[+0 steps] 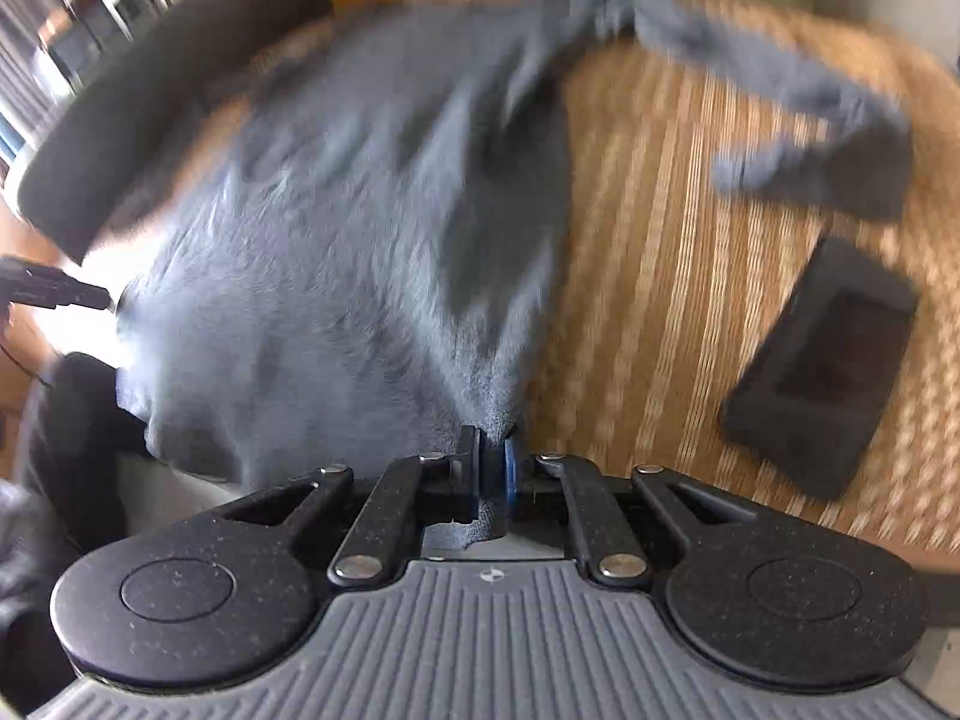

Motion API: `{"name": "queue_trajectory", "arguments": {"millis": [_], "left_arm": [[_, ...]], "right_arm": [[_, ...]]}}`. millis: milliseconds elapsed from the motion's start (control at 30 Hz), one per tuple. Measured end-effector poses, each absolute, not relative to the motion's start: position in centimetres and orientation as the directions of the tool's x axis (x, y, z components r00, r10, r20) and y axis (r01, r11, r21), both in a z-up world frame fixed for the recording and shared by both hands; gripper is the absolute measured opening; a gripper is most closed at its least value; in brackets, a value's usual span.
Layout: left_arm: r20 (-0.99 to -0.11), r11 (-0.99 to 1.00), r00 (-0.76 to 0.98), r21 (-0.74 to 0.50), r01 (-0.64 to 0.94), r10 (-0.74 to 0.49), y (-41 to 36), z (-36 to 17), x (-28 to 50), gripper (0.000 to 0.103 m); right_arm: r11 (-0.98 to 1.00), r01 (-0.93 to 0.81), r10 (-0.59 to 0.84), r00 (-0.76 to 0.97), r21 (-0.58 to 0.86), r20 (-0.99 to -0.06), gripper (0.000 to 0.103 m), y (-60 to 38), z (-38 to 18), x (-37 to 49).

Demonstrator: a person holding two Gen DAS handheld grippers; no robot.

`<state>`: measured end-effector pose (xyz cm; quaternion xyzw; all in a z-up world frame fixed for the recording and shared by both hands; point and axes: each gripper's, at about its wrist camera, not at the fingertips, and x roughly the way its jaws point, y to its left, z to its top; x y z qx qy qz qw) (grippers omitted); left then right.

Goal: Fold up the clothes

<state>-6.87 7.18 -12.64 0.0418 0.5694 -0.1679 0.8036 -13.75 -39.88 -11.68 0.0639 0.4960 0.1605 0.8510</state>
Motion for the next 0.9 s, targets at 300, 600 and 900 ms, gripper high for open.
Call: {"name": "queue_trajectory", "arguments": {"millis": [300,600,900], "left_arm": [[-0.846,0.941,0.464,-0.119,0.317,-0.263,6.5,-8.4,-6.9,0.048],[-0.743,0.914,0.586,-0.085,0.396,-0.323,-3.6,-5.0,-2.2,0.059],[-0.746,0.840,0.556,-0.009,0.542,-0.366,-14.9,-5.8,3.4,0.061]], "right_arm": [[0.976,-0.108,0.217,0.584,0.190,-0.782,0.044,-41.6,-9.5,-12.3],[0.978,0.089,0.081,0.667,0.187,-0.740,0.053,-44.2,-8.9,-8.6],[0.869,0.375,0.033,0.608,0.323,-0.793,0.063,-48.3,-13.6,-2.3]]}}
